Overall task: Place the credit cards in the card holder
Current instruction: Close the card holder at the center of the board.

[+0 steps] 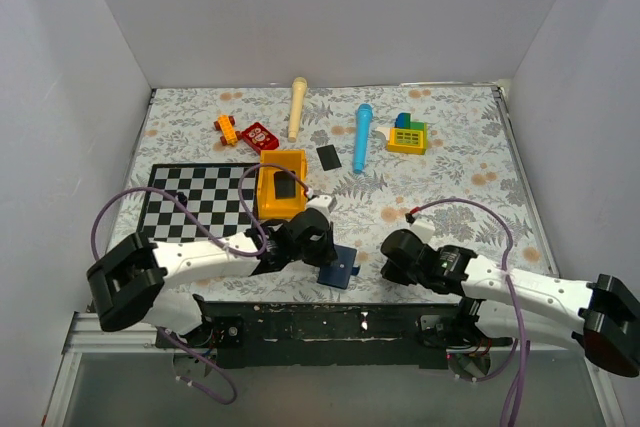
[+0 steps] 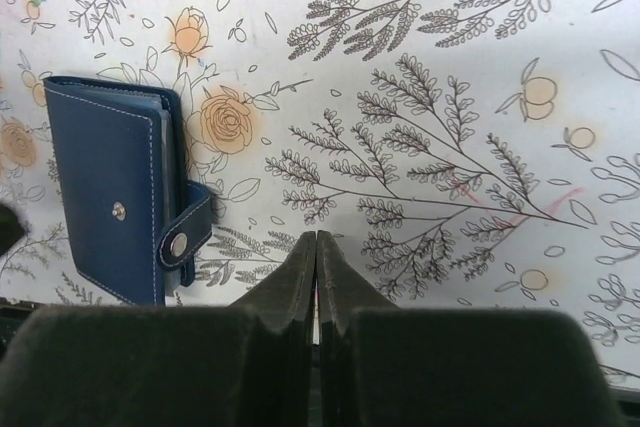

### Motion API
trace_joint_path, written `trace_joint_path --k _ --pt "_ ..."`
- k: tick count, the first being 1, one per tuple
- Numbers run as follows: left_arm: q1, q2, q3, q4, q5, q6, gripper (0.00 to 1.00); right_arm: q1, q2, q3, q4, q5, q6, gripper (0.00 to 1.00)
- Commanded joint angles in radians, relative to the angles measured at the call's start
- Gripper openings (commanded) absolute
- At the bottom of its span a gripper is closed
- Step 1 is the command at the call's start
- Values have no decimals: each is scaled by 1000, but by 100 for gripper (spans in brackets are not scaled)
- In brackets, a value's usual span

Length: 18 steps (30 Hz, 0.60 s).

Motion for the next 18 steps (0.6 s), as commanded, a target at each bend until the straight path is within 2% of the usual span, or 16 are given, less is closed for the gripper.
trace_joint_path --k 1,4,8,12,18 --pt "0 -152 53 -96 -117 8 0 -6 76 -4 158 -16 -49 3" --pt "12 -165 16 -127 -156 -3 0 -6 128 19 225 -44 -98 1" --pt "16 -91 -15 -193 -187 -29 0 -7 190 61 268 -85 -135 1" --pt "16 -13 -39 -240 -187 -66 0 -9 227 72 313 -131 -144 1" --pt "6 6 -59 -236 -154 -77 0 -16 250 81 319 -163 -144 1"
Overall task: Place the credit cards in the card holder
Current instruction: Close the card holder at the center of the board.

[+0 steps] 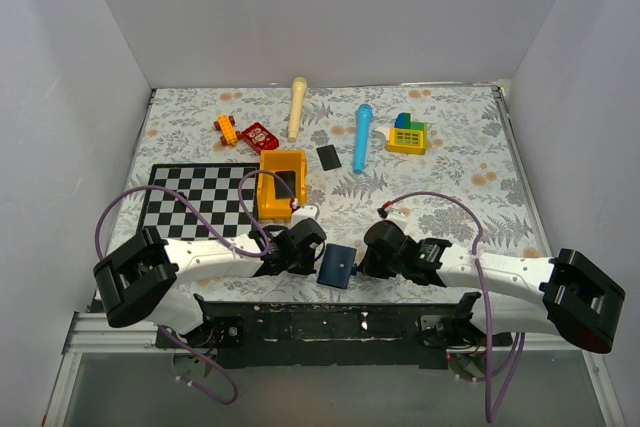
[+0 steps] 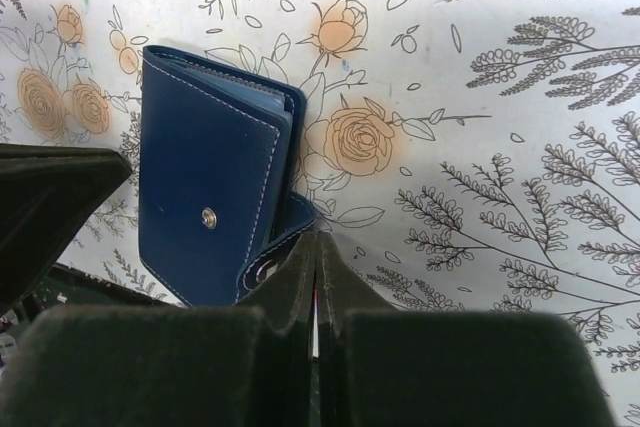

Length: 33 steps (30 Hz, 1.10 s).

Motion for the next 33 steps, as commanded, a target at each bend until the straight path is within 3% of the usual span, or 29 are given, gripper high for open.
trace_joint_path --k 1,22,29,33 --pt "-10 2 -16 -42 7 -11 0 -8 6 41 37 -30 -16 1" --pt "-102 -40 -28 73 111 -62 0 -49 -138 38 -72 -7 -64 1" --pt "-102 -63 -7 29 50 -50 0 -59 -107 55 -22 -56 -121 1" --pt "-100 -150 -4 -9 -13 -54 0 -62 -89 58 17 -64 -133 3"
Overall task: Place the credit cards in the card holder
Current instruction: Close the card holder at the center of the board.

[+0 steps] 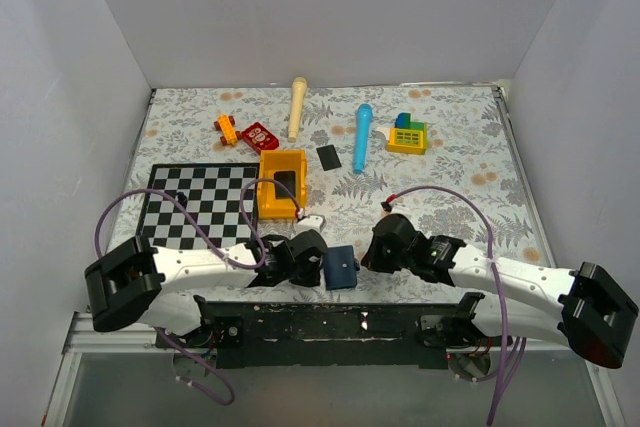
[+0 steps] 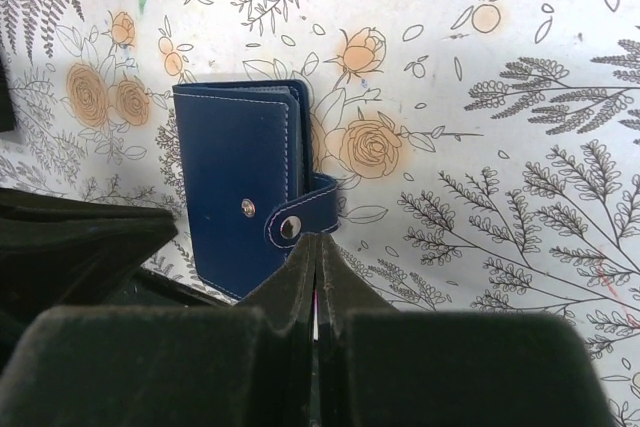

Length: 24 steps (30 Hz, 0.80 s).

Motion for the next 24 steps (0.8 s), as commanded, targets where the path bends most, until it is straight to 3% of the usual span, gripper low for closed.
trace_joint_path --k 1,6,13,24 --pt "-6 -141 24 -35 -93 3 0 -7 16 50 68 -16 -38 4" --pt "-3 -181 51 54 -105 81 0 -10 21 64 71 -28 -51 13" --pt "15 -15 134 140 -46 156 0 -21 1 67 54 -26 -55 22" --pt "126 49 44 249 71 135 0 -36 10 58 71 -51 -61 24"
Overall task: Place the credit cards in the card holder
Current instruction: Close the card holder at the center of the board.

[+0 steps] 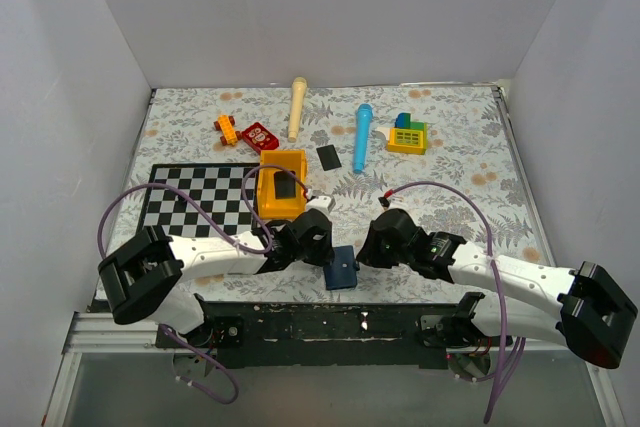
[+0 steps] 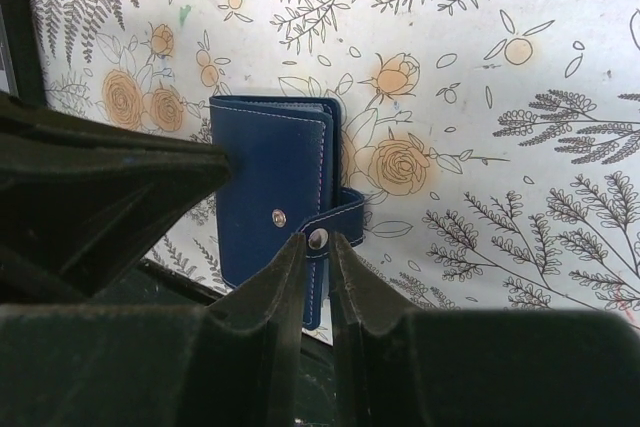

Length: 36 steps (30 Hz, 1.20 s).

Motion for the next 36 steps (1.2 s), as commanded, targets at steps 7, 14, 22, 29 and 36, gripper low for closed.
trace_joint_path --k 7,14,22,29,36 --pt "40 -1 -36 92 116 22 0 -18 44 44 66 -57 -22 24" --pt "40 32 -41 147 146 30 0 -18 78 50 80 -89 -17 22" --pt "40 71 -55 143 169 21 0 -18 104 50 97 -115 -17 22" --pt "40 77 -59 137 162 19 0 -18 135 56 117 -141 -16 22" --pt "40 80 -58 143 164 19 0 -18 161 57 137 -158 -13 21"
